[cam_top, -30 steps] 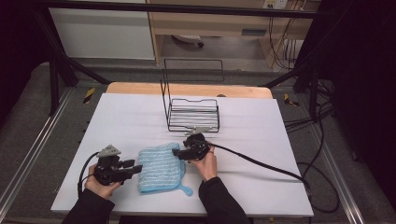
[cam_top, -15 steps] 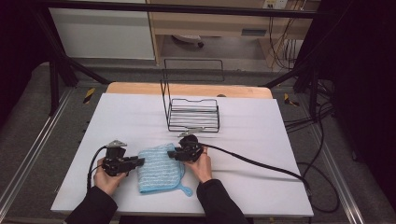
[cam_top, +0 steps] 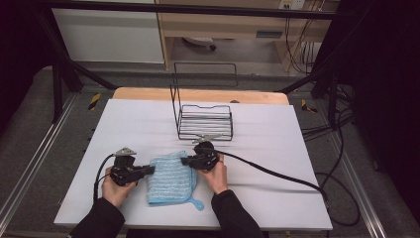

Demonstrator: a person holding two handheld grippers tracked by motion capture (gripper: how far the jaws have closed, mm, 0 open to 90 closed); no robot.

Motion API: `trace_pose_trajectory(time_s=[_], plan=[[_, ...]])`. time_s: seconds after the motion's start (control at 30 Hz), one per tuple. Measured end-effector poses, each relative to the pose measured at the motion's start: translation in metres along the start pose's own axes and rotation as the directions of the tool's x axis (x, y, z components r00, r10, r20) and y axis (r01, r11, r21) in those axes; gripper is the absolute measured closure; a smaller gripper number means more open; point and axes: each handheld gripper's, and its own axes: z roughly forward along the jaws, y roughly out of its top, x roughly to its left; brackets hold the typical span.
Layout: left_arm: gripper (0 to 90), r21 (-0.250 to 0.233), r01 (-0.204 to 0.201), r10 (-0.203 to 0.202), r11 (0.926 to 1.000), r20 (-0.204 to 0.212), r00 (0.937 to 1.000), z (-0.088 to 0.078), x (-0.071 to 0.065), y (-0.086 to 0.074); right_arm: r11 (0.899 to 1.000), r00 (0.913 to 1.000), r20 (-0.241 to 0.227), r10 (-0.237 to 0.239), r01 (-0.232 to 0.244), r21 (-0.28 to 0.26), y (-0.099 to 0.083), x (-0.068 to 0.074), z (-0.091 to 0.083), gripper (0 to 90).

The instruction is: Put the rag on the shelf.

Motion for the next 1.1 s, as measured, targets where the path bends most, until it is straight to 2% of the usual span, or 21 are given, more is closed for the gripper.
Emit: trace_pose_trajectory(time_s=[0.07,0.2,0.3,0.47,0.6,0.67,0.73,0.77,0.8,0.83,0.93,1.03,1.1], plan=[[83.6,-0.013,-0.013,0.013,0.9998,0.026,0.9996,0.005,-0.004,0.004,1.000,0.9996,0.026,-0.011,0.011,-0.002,-0.002,0.001,-0.010,83.5],[83.5,-0.019,-0.040,0.041,0.9990,0.049,0.9980,0.018,-0.018,0.012,1.000,0.9969,0.078,-0.001,0.001,-0.008,-0.008,-0.001,-0.028,83.4],[83.1,-0.019,-0.053,0.054,0.9984,0.064,0.9965,0.028,-0.029,0.016,1.000,0.9913,0.131,0.018,-0.017,-0.008,-0.015,-0.007,-0.047,83.3],[80.9,-0.004,-0.058,0.058,0.9983,0.065,0.9962,0.044,-0.043,0.020,1.000,0.9870,0.158,0.028,-0.028,-0.003,-0.023,-0.020,-0.057,82.6],[73.2,-0.012,-0.053,0.053,0.9985,0.033,0.9980,0.047,-0.042,0.023,0.999,0.9864,0.160,0.036,-0.038,0.005,-0.033,-0.032,-0.050,79.7],[63.1,-0.023,-0.054,0.054,0.9983,0.004,0.9985,0.046,-0.040,0.027,1.000,0.9868,0.159,0.030,-0.030,-0.001,-0.036,-0.035,-0.047,76.9],[55.6,-0.038,-0.051,0.051,0.9980,-0.002,0.9987,0.046,-0.039,0.033,1.000,0.9860,0.167,0.009,-0.005,-0.022,-0.038,-0.037,-0.047,68.7],[52.2,-0.043,-0.052,0.052,0.9977,-0.004,0.9986,0.047,-0.039,0.036,0.998,0.9834,0.180,-0.020,0.029,-0.047,-0.037,-0.037,-0.051,58.4],[51.0,-0.050,-0.051,0.051,0.9974,-0.009,0.9987,0.047,-0.039,0.039,0.997,0.9817,0.188,-0.032,0.045,-0.067,-0.036,-0.037,-0.054,53.5],[51.0,-0.054,-0.052,0.051,0.9972,-0.012,0.9986,0.049,-0.039,0.042,0.997,0.9817,0.188,-0.032,0.045,-0.067,-0.036,-0.037,-0.054,53.5],[50.6,-0.045,-0.040,0.039,0.9982,-0.020,0.9990,0.055,-0.037,0.048,0.994,0.9807,0.192,-0.035,0.053,-0.092,-0.033,-0.041,-0.060,45.0],[53.6,-0.009,-0.042,0.041,0.9991,-0.025,0.9988,0.063,-0.034,0.049,0.995,0.9800,0.194,-0.045,0.061,-0.080,-0.031,-0.047,-0.058,44.2],[56.9,0.014,-0.050,0.050,0.9987,-0.031,0.9983,0.065,-0.033,0.047,0.997,0.9818,0.187,-0.033,0.045,-0.062,-0.031,-0.051,-0.053,44.6]])
